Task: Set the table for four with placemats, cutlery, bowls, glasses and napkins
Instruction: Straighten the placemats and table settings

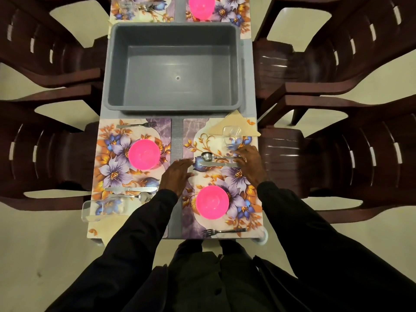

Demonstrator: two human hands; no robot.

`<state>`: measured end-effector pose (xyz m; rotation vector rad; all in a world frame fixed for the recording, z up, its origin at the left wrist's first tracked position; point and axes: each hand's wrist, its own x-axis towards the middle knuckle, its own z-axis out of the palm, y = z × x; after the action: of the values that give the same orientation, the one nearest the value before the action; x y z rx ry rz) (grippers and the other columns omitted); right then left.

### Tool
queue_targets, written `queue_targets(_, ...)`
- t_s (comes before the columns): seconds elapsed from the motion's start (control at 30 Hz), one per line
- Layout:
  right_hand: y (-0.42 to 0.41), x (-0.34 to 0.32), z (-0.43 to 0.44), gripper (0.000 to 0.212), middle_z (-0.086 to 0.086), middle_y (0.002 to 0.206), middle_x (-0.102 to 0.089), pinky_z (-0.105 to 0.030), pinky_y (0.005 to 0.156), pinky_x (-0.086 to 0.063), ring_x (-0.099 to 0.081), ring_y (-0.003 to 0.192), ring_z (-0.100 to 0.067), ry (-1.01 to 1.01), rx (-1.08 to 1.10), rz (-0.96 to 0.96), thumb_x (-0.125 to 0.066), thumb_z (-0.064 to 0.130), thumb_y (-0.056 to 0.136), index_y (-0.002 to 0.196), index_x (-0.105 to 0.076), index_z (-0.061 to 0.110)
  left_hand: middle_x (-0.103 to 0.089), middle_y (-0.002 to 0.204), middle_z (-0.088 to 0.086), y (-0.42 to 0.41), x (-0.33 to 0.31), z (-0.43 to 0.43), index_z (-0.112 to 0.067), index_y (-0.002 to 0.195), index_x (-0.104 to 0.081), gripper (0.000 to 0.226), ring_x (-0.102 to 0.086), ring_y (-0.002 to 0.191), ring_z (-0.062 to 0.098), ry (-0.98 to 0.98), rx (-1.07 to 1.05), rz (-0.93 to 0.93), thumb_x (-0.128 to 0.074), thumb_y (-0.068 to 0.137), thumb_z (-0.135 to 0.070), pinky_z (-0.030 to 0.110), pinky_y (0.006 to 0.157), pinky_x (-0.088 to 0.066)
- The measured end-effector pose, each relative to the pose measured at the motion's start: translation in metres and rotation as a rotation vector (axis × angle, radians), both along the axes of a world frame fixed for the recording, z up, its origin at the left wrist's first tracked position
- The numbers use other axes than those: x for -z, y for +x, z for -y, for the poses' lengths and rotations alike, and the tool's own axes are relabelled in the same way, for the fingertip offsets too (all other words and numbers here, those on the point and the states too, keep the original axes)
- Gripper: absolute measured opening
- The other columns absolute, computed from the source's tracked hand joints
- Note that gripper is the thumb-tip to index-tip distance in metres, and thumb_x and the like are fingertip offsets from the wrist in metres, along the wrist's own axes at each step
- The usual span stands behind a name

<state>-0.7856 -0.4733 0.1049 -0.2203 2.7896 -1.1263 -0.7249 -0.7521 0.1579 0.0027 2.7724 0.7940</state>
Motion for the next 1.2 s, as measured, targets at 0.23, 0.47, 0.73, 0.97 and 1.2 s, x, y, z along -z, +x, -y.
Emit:
queue_targets(0.23,-0.023,-0.020,-0.001,0.051,-0.006,0.123,-0.060,-0.017,0.093,-0.044,-0.054,0.110,-0.013,-0.189,0.268,0.059,-0.085,0.021,0.080,0.123,-0.059,0.012,-0.065,0.135,0.014,-0.007,-0.001,0.003,-0.007,0.134,-0.064,0.046,-0.060,0.126,0.033,-0.001,0.029,-0.032,-0.074,0.090,-0.007,0.042,0.106,-0.046)
queue_targets(0.47,-0.047,-0.038,0.006,0.056,-0.002,0.129,-0.066,-0.034,0.102,-0.053,-0.062,0.114,-0.014,-0.237,0.024,0.187,-0.085,0.013,0.081,0.132,-0.061,0.011,-0.056,0.147,0.009,-0.018,0.008,0.005,-0.012,0.142,-0.057,0.044,-0.049,0.138,0.028,0.013,0.015,0.021,-0.064,0.099,-0.018,0.036,0.119,-0.030)
queue_targets(0.73,-0.035,-0.037,0.004,0.057,-0.001,0.122,-0.069,-0.024,0.091,-0.057,-0.067,0.104,-0.012,-0.282,0.034,0.227,-0.087,0.018,0.079,0.129,-0.061,0.014,-0.056,0.147,0.008,-0.019,0.008,0.005,-0.013,0.142,-0.058,0.044,-0.049,0.138,0.026,0.036,0.012,0.021,-0.065,0.099,-0.019,0.038,0.118,-0.032)
queue_targets(0.97,-0.039,-0.039,-0.013,0.068,-0.008,0.138,-0.060,-0.024,0.100,-0.051,-0.060,0.118,-0.013,-0.172,-0.045,0.129,-0.080,0.024,0.080,0.140,-0.055,0.004,-0.060,0.142,0.011,-0.028,0.000,0.008,-0.009,0.138,-0.061,0.039,-0.053,0.134,0.027,0.074,0.022,-0.053,-0.063,0.099,-0.012,0.039,0.116,-0.036)
queue_targets(1.2,-0.079,-0.017,-0.030,0.045,-0.018,0.145,-0.055,-0.044,0.116,-0.037,-0.049,0.134,-0.034,0.159,-0.098,0.018,-0.071,0.012,0.093,0.136,-0.060,0.005,-0.062,0.139,0.010,-0.054,0.003,0.009,-0.010,0.134,-0.064,0.036,-0.057,0.130,0.028,0.069,0.035,-0.097,-0.065,0.098,-0.009,0.041,0.113,-0.042)
